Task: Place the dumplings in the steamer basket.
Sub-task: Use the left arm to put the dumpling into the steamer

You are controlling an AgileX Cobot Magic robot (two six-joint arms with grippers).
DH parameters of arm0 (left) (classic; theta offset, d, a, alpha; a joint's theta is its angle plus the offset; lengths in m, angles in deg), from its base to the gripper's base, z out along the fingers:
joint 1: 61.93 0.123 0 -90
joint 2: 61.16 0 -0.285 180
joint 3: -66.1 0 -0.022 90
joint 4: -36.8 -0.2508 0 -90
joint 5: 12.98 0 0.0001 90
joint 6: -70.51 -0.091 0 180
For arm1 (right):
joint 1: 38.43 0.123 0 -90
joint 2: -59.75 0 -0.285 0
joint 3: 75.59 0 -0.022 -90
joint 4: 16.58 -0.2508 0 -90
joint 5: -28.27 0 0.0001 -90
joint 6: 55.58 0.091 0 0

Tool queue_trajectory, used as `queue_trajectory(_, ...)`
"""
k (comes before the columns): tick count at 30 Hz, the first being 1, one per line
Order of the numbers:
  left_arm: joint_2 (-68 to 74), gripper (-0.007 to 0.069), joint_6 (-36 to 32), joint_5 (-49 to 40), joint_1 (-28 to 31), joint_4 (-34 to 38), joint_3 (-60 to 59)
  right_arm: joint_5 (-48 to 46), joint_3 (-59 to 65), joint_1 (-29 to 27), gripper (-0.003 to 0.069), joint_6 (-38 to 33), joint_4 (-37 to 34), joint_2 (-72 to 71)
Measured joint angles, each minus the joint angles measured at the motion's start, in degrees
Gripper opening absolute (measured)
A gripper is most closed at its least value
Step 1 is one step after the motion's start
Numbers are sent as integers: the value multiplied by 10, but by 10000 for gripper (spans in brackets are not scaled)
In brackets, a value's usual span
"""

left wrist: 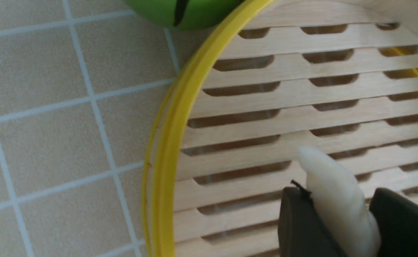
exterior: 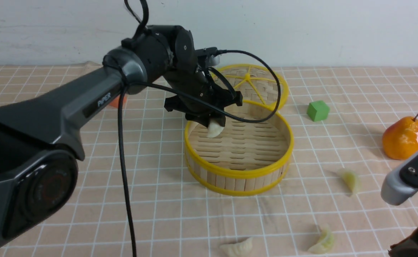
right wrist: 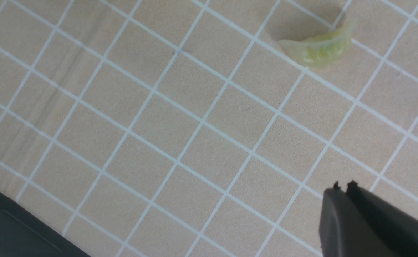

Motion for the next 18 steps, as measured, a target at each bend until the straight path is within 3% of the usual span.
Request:
queue_trajectory(7,12,251,-43,0,0,-9,6,19,0,0,32,0,0,0)
queue_trajectory(11,12,341,-47,-3,0,-3,7,22,0,0,32,0,0,0)
queue_trajectory(12,10,409,-49,-14,0,10,7,22,0,0,32,0,0,0)
queue_trajectory(14,-1,463,-63,-37,-1,20,7,22,0,0,32,0,0,0)
queue_trajectory(18,-60,497,-107,-90,-11,20,7,26,0,0,32,0,0,0)
